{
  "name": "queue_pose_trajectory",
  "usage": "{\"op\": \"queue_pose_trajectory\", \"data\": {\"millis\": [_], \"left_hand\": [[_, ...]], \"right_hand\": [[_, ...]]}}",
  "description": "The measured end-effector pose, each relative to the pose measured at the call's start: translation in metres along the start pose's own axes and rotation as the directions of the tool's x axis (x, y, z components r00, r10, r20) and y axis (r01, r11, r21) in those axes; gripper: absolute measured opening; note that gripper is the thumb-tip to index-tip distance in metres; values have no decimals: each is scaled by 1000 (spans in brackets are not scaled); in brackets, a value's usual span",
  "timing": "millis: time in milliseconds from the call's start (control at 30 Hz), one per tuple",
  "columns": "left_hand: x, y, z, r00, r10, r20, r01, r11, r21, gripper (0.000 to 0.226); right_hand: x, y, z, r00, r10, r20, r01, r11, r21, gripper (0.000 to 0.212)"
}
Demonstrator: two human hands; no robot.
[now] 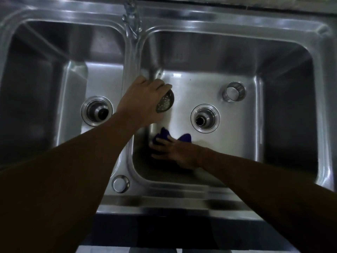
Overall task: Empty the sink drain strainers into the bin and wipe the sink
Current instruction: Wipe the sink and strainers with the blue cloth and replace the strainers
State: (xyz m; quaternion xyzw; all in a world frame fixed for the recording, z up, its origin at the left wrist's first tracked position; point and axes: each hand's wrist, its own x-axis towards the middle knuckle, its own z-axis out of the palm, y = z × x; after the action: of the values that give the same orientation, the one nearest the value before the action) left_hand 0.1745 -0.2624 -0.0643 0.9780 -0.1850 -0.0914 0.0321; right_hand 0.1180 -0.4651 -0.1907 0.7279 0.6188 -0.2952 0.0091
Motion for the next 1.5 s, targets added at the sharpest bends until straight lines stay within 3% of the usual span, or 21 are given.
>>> {"op": "queue_pose_trajectory", "data": {"millis": [200, 333, 400, 567, 800, 1000, 1133, 1200, 1267, 1333, 1400, 1433, 1500], "left_hand": [[1, 1, -5, 1000, 3, 15, -3, 1000, -23, 83], [2, 2, -9, 999, -1, 37, 1, 1000, -3, 82], [2, 3, -9, 999, -1, 46, 0, 1000, 17, 80], [2, 2, -5, 1000, -2, 25, 1, 1000, 23, 80], [1, 1, -2, 1000, -4, -8, 4, 1000, -2, 83], [3, 3, -3, 1000, -18, -23, 18, 1000, 8, 81], [4, 4, -3, 999, -28, -36, 28, 1000, -3, 74], [3, 4, -4, 999, -27, -39, 26, 999, -28, 73], [1, 6, -5, 999, -29, -17, 29, 999, -20, 73], [0, 11, -7, 998, -61, 7, 61, 998, -21, 70], [0, 19, -12, 994, -110, 16, 111, 986, -121, 68], [0, 23, -15, 992, -127, 27, 130, 966, -225, 69], [0, 34, -19, 991, -108, 78, 131, 897, -423, 71]], "right_hand": [[-106, 44, 8, 990, -122, 72, 130, 985, -110, 69], [-169, 72, 29, 995, 12, 102, 8, 981, -196, 73], [-170, 70, 39, 994, 38, 101, -14, 974, -225, 78], [-112, 48, 33, 996, 81, 21, -75, 973, -218, 64], [-27, 22, -1, 987, 131, -88, -141, 983, -121, 63], [-107, 44, 43, 984, 133, -122, -145, 984, -101, 67], [-152, 59, 55, 951, 291, -108, -280, 954, 110, 95], [-151, 53, 46, 932, 345, -114, -300, 908, 292, 96], [-139, 40, 31, 879, 416, -232, -275, 841, 466, 81], [-118, 25, 7, 706, 622, -338, -271, 678, 683, 65], [-90, 16, -23, 488, 835, -256, -165, 376, 912, 60], [-78, 13, -39, 428, 894, -133, -58, 174, 983, 61], [-59, 12, -63, 464, 883, 66, 204, -179, 962, 63]]}}
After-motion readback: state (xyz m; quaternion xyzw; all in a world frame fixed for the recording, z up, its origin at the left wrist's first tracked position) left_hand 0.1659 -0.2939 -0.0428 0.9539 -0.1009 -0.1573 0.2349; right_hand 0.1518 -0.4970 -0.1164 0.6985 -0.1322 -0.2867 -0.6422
